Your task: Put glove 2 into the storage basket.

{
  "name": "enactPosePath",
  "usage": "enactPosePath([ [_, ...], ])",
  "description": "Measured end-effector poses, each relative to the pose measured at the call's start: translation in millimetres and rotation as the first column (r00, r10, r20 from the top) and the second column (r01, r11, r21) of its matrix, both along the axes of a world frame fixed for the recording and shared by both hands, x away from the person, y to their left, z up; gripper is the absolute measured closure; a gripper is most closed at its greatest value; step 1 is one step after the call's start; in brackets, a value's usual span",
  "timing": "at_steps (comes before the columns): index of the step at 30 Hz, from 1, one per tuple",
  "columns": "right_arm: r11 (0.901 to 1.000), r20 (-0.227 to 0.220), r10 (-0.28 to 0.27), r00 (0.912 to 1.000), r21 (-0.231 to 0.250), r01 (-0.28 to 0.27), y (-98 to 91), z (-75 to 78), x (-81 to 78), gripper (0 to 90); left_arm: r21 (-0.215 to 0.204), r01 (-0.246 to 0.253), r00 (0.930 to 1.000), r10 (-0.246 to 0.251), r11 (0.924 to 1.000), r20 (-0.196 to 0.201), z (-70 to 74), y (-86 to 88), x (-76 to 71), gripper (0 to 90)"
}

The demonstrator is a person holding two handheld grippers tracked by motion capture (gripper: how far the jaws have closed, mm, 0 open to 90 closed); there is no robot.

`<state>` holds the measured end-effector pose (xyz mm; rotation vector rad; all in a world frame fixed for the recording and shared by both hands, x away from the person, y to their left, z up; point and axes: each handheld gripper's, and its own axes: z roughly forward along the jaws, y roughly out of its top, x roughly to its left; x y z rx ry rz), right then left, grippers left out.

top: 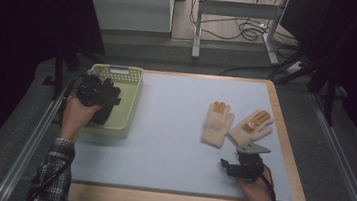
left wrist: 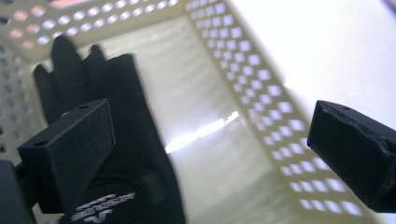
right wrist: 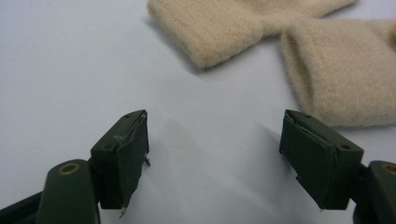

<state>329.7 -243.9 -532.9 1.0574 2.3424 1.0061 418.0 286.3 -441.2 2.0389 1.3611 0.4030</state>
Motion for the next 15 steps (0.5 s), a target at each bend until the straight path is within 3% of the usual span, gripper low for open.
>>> enactPosePath([
  [7,1.0000,-0.001,0.001,1.0000,-0.003,-0.001,-0.2,0.2,-0.1,23.6,0.022,0.077,0.9944,-0.078,0.9968,0.071,8.1,-25.7,-23.6,1.1],
  [12,1.0000,-0.001,0.001,1.0000,-0.003,-0.001,-0.1,0.2,-0.1,23.6,0.024,0.154,0.9774,-0.156,0.9878,0.143,11.2,-52.1,-49.4,0.5],
  [13,1.0000,-0.001,0.001,1.0000,-0.003,-0.001,-0.1,0.2,-0.1,23.6,0.024,0.154,0.9774,-0.156,0.9878,0.143,11.2,-52.1,-49.4,0.5],
  [15,1.0000,-0.002,-0.002,1.0000,-0.003,0.002,0.2,0.2,-0.3,23.5,0.027,0.199,0.9638,-0.200,0.9797,0.176,10.8,-66.5,-63.3,0.3],
])
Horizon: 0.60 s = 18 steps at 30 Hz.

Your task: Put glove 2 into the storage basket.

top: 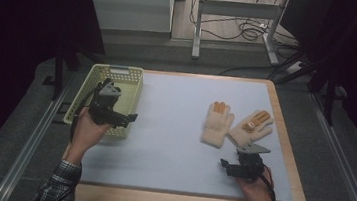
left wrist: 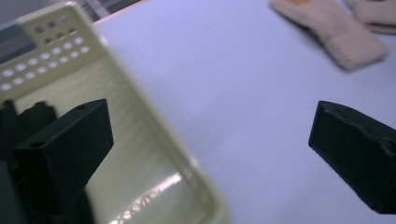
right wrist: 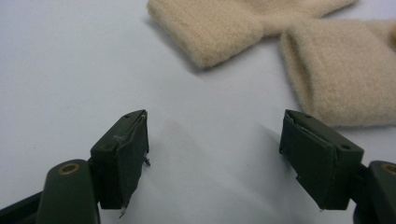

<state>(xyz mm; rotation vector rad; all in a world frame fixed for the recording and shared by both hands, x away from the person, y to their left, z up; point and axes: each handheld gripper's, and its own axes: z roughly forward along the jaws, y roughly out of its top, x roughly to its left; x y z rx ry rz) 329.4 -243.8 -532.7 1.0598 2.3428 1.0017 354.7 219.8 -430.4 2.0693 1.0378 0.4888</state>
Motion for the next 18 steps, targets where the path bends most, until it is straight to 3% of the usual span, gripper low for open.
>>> enactPosePath([
  [9,1.0000,0.001,-0.007,1.0000,-0.004,0.007,0.2,0.0,0.0,21.9,-0.009,0.087,0.9943,-0.086,0.9962,0.063,-15.0,-33.6,-31.3,0.2],
  [16,0.9999,0.002,-0.011,0.9999,-0.006,0.011,0.4,-0.1,0.0,21.1,-0.014,0.137,0.9883,-0.136,0.9905,0.070,-46.1,-57.3,-55.7,0.2],
  [17,0.9999,0.002,-0.012,0.9999,-0.007,0.012,0.4,-0.1,0.0,20.8,-0.004,0.145,0.9873,-0.144,0.9894,0.067,-56.9,-62.4,-61.2,0.3],
  [18,0.9999,0.002,-0.012,0.9999,-0.007,0.012,0.4,-0.1,0.0,20.8,-0.004,0.145,0.9873,-0.144,0.9894,0.067,-56.9,-62.4,-61.2,0.3],
])
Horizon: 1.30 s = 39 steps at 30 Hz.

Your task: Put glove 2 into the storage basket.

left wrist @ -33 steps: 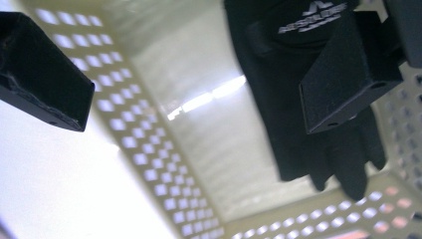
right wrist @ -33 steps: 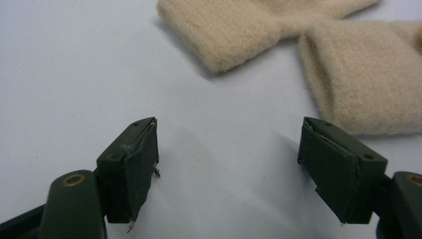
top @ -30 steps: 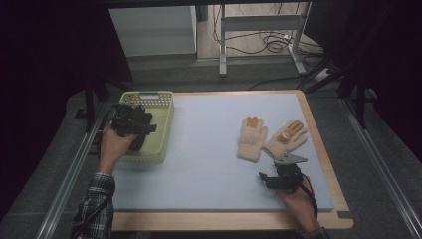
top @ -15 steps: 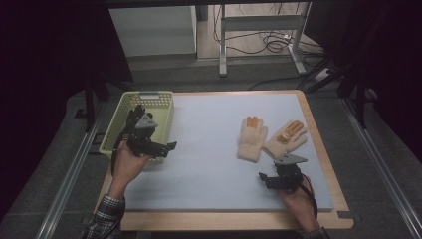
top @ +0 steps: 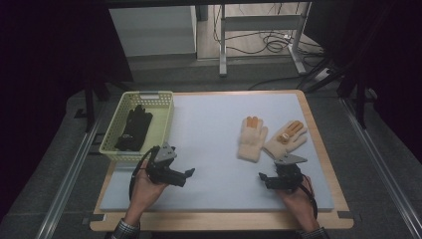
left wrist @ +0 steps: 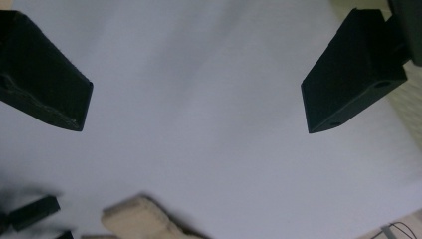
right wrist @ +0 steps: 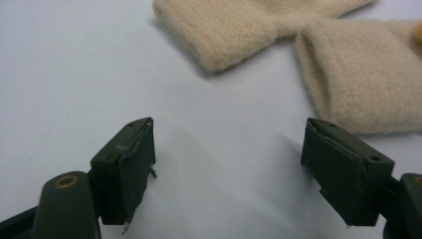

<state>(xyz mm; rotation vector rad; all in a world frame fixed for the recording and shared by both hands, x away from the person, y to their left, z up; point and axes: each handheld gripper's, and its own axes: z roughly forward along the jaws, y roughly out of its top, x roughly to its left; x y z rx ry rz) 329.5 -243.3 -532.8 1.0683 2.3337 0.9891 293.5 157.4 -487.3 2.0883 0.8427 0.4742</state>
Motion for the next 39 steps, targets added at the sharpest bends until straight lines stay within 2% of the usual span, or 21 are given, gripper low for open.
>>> enactPosePath([
  [3,1.0000,-0.001,0.000,1.0000,0.001,0.000,0.0,0.0,0.2,20.8,0.010,0.004,0.9994,-0.003,0.9999,-0.034,-24.3,-6.1,-6.1,0.3],
  [4,1.0000,-0.001,0.000,1.0000,0.001,0.000,0.0,0.0,0.2,20.8,0.010,0.004,0.9994,-0.003,0.9999,-0.034,-24.3,-6.1,-6.1,0.3],
  [6,1.0000,-0.003,0.001,1.0000,0.002,-0.001,-0.2,-0.1,0.5,20.9,0.021,-0.002,0.9983,0.003,0.9998,-0.058,-38.9,-6.4,-6.4,0.3],
  [7,1.0000,-0.004,0.001,1.0000,0.003,0.000,-0.1,0.0,0.3,21.0,0.050,-0.009,0.9968,0.013,0.9987,-0.078,-48.7,-6.7,-5.1,0.3],
  [8,1.0000,-0.005,0.003,1.0000,0.004,-0.003,-0.4,0.0,0.5,21.1,0.050,-0.009,0.9968,0.013,0.9987,-0.078,-48.7,-6.7,-5.1,0.3],
  [9,1.0000,-0.005,0.004,1.0000,0.005,-0.004,-0.5,0.1,0.6,21.2,0.096,-0.025,0.9960,0.033,0.9951,-0.083,-56.0,-6.7,-3.7,0.3],
  [11,1.0000,-0.005,0.005,1.0000,0.005,-0.005,-0.5,0.1,0.5,21.3,0.103,-0.030,0.9940,0.041,0.9942,-0.102,-61.5,-6.1,-1.7,0.4],
  [12,1.0000,-0.005,0.005,1.0000,0.005,-0.005,-0.5,0.1,0.5,21.4,0.087,-0.033,0.9922,0.044,0.9956,-0.117,-62.2,-4.4,-0.5,0.0],
  [15,0.9999,-0.004,0.009,1.0000,0.006,-0.009,-0.4,0.3,0.3,23.0,0.080,-0.039,0.9895,0.049,0.9961,-0.136,-62.7,-3.3,1.0,0.3],
  [16,0.9998,-0.002,0.018,0.9998,0.006,-0.018,-0.5,0.6,-0.3,24.8,0.060,-0.036,0.9840,0.046,0.9976,-0.172,-63.6,-1.1,4.6,0.1],
  [22,0.9995,-0.009,0.022,0.9997,0.021,-0.022,0.4,5.9,4.3,33.3,0.057,-0.042,0.9840,0.051,0.9975,-0.171,-63.9,-1.3,4.0,0.4],
  [26,0.9994,0.010,0.019,0.9998,0.029,-0.020,1.3,16.1,13.8,38.7,0.057,-0.043,0.9841,0.052,0.9974,-0.170,-63.9,-1.4,3.9,0.4],
  [27,0.9988,0.024,0.024,0.9994,0.042,-0.025,3.2,25.8,24.4,45.5,0.058,-0.043,0.9841,0.052,0.9974,-0.169,-63.9,-1.3,3.8,0.4],
  [28,0.9988,0.024,0.024,0.9994,0.042,-0.025,3.2,25.8,24.4,45.5,0.058,-0.043,0.9841,0.052,0.9974,-0.169,-63.9,-1.3,3.8,0.4],
  [29,0.9984,0.034,0.023,0.9991,0.052,-0.025,6.4,33.9,35.2,49.2,0.057,-0.043,0.9842,0.052,0.9974,-0.169,-64.0,-1.3,3.8,0.5],
  [31,0.9981,0.035,0.026,0.9990,0.055,-0.028,8.1,36.4,39.7,49.7,0.057,-0.044,0.9841,0.053,0.9974,-0.170,-64.0,-1.3,3.8,0.5],
  [32,0.9984,0.037,0.031,0.9988,0.047,-0.033,14.8,41.6,53.8,49.3,0.057,-0.044,0.9841,0.053,0.9974,-0.169,-64.0,-1.3,3.8,0.5],
  [35,0.9988,0.034,0.034,0.9988,0.033,-0.035,24.5,42.0,73.0,40.9,0.057,-0.041,0.9846,0.050,0.9975,-0.168,-64.0,-1.1,3.9,0.5],
  [36,0.9988,0.034,0.034,0.9988,0.033,-0.035,24.5,42.0,73.0,40.9,0.057,-0.041,0.9846,0.050,0.9975,-0.168,-64.0,-1.1,3.9,0.5],
  [37,0.9989,0.025,0.036,0.9990,0.030,-0.037,32.4,39.0,89.0,33.7,0.057,-0.041,0.9846,0.050,0.9975,-0.168,-64.0,-1.2,3.9,0.5],
  [39,0.9987,0.010,0.044,0.9990,0.027,-0.044,38.6,35.3,100.9,28.5,0.056,-0.041,0.9845,0.050,0.9976,-0.168,-64.0,-1.1,3.9,0.5],
])
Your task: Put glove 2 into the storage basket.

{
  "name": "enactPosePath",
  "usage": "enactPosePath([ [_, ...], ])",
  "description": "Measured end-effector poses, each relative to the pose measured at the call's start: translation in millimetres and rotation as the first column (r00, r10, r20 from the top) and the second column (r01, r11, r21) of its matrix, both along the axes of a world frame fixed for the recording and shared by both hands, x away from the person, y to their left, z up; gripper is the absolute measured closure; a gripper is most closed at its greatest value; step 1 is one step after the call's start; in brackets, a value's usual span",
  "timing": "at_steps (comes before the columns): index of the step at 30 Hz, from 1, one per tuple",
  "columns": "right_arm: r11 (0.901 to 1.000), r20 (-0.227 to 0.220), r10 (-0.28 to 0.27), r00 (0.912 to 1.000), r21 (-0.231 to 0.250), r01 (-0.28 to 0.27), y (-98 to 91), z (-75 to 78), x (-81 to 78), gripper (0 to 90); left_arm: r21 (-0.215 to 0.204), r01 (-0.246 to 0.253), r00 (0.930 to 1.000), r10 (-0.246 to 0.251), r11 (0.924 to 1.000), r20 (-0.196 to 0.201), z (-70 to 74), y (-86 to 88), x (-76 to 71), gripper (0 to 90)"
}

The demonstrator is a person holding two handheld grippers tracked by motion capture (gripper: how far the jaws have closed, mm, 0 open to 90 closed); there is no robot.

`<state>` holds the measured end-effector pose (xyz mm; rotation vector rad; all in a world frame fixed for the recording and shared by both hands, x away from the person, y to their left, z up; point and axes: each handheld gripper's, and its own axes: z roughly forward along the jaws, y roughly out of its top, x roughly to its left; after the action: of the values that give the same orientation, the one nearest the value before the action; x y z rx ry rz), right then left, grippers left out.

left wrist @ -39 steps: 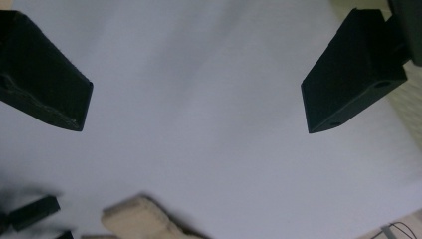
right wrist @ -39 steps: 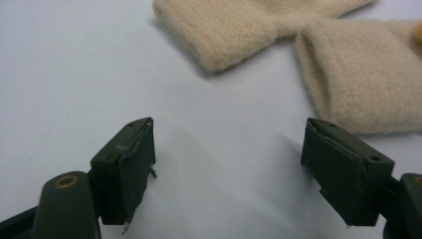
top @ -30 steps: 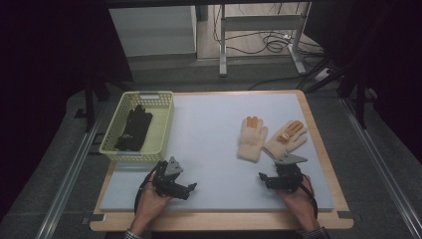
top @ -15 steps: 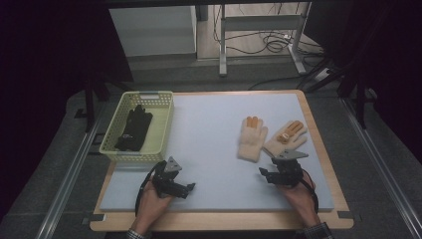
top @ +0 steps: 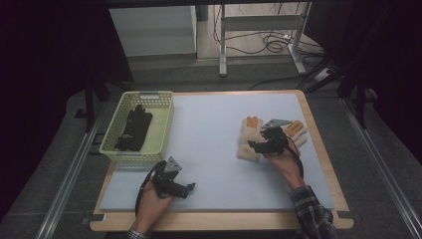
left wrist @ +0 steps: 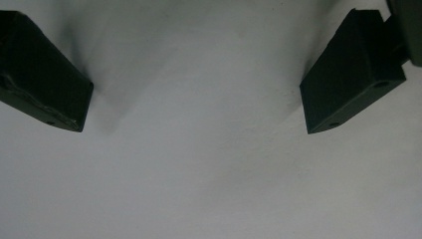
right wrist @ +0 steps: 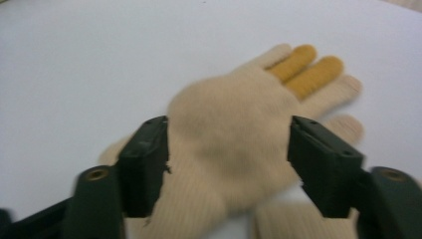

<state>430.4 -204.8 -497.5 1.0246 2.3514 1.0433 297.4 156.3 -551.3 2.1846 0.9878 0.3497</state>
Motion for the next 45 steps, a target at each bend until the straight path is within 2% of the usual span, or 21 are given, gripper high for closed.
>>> enactPosePath([
  [3,0.9998,-0.017,0.008,0.9998,-0.018,-0.008,10.1,-8.2,17.0,22.7,0.000,0.001,1.0000,-0.001,1.0000,0.000,0.0,0.0,0.0,0.5],
  [7,0.9984,-0.049,0.016,0.9987,-0.053,-0.018,20.7,-21.1,32.2,22.9,-0.002,-0.001,1.0000,0.001,1.0000,0.001,-0.1,-0.1,-0.1,0.5],
  [10,0.9994,-0.076,0.018,0.9970,-0.028,-0.020,23.3,-25.0,34.1,41.4,0.001,0.001,1.0000,-0.001,1.0000,0.001,0.0,0.1,0.0,0.5],
  [13,0.9999,-0.084,-0.010,0.9964,-0.014,0.009,24.5,-24.9,31.5,47.2,0.000,0.000,1.0000,0.000,1.0000,0.001,0.0,0.0,0.0,0.5],
  [16,0.9996,-0.074,-0.023,0.9970,-0.018,0.021,25.2,-20.7,22.5,51.5,0.000,0.000,1.0000,0.000,1.0000,0.001,0.0,0.0,0.0,0.5],
  [18,0.9996,-0.083,-0.021,0.9963,0.019,0.023,24.9,-15.9,16.5,51.7,0.000,0.001,1.0000,-0.001,1.0000,0.001,0.0,0.1,0.0,0.5],
  [19,0.9996,-0.083,-0.021,0.9963,0.019,0.023,24.9,-15.9,16.5,51.7,0.000,0.001,1.0000,-0.001,1.0000,0.001,0.0,0.1,0.0,0.5],
  [20,0.9987,-0.081,0.000,0.9967,0.051,0.004,25.9,-7.8,6.6,51.7,0.000,0.000,1.0000,0.000,1.0000,0.001,0.0,0.0,0.0,0.5],
  [23,0.9979,-0.077,0.019,0.9969,0.064,-0.014,29.3,-0.6,-5.0,51.5,0.001,0.001,1.0000,-0.001,1.0000,0.000,0.0,0.1,0.0,0.5],
  [24,0.9962,-0.069,0.038,0.9969,0.080,-0.033,34.0,4.9,-17.7,51.3,0.001,0.001,1.0000,-0.001,1.0000,0.000,0.0,0.1,0.0,0.5],
  [26,0.9940,-0.073,0.063,0.9953,0.094,-0.056,40.4,7.9,-30.4,50.8,0.001,0.001,1.0000,-0.001,1.0000,0.000,0.0,0.1,0.0,0.5],
  [28,0.9933,-0.075,0.072,0.9946,0.096,-0.064,43.4,8.4,-35.1,50.6,0.001,0.001,1.0000,-0.001,1.0000,0.000,0.0,0.1,0.0,0.5],
  [29,0.9909,-0.076,0.099,0.9922,0.099,-0.091,53.2,8.4,-48.6,50.0,0.001,0.001,1.0000,-0.001,1.0000,0.000,0.0,0.1,0.0,0.5],
  [32,0.9869,-0.079,0.132,0.9881,0.103,-0.124,67.8,3.9,-63.2,46.9,0.003,0.002,1.0000,-0.002,1.0000,0.002,0.0,0.2,0.1,0.5],
  [35,0.9855,-0.091,0.152,0.9842,0.090,-0.144,77.0,-2.3,-68.4,40.5,0.002,0.002,1.0000,-0.002,1.0000,0.002,0.0,0.2,0.0,0.5],
  [36,0.9843,-0.099,0.169,0.9808,0.070,-0.162,84.6,-8.1,-71.6,33.9,0.002,0.002,1.0000,-0.002,1.0000,0.002,0.1,0.2,0.0,0.6],
  [39,0.9825,-0.091,0.178,0.9799,0.074,-0.171,84.8,-8.0,-72.4,30.0,0.003,0.002,1.0000,-0.002,1.0000,0.002,0.1,0.2,0.0,0.6],
  [40,0.9823,-0.081,0.170,0.9821,0.093,-0.163,78.7,-3.6,-72.4,29.4,0.003,0.002,1.0000,-0.002,1.0000,0.002,0.1,0.2,0.0,0.6],
  [43,0.9837,-0.069,0.160,0.9847,0.095,-0.153,70.3,0.2,-72.2,30.5,0.003,0.002,1.0000,-0.002,1.0000,0.002,0.1,0.2,0.0,0.6],
  [44,0.9881,-0.063,0.137,0.9886,0.079,-0.132,58.2,2.2,-73.2,40.5,0.003,0.002,1.0000,-0.002,1.0000,0.002,0.0,0.2,0.0,0.6],
  [45,0.9881,-0.063,0.137,0.9886,0.079,-0.132,58.2,2.2,-73.2,40.5,0.003,0.002,1.0000,-0.002,1.0000,0.002,0.0,0.2,0.0,0.6],
])
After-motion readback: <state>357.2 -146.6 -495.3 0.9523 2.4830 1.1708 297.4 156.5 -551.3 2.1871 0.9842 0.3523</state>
